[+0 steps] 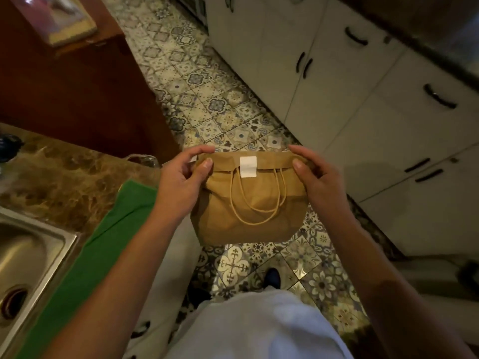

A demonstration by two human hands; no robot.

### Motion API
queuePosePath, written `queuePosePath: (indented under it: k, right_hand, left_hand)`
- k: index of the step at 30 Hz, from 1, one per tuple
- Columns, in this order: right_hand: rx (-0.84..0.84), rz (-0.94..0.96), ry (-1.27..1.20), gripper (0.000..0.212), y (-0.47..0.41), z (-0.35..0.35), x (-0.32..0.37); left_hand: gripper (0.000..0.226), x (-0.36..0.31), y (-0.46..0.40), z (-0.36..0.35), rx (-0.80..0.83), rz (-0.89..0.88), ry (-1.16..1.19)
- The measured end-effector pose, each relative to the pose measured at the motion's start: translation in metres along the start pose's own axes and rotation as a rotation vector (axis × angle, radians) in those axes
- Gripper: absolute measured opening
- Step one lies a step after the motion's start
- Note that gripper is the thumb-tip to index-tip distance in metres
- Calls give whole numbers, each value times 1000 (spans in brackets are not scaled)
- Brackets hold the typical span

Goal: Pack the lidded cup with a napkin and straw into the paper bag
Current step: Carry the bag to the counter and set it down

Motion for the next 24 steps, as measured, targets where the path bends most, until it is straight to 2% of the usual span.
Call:
queuePosePath:
  k: [14,21,24]
  right_hand:
    - [-257,15,-47,29,22,220,-43]
    - [-411,-39,12,25,32,295,-48]
    - [-465,-39,-35,25,31,316,-47]
  left_hand:
    - [27,-53,-101,-216,267,-79,5]
    - [24,-85,-141,-292,381,-147,17]
    - [23,-90,-162,-316,419,-167,17]
Point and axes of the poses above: each hand's wrist, its own y-axis away from the middle knuckle, its own z-axis out of the back of the hand, x = y × z, the point moved 8 cm from there along -y, towards the middle knuckle, and after that the axes turned 11 degrees about x, right-handed, at the moved point
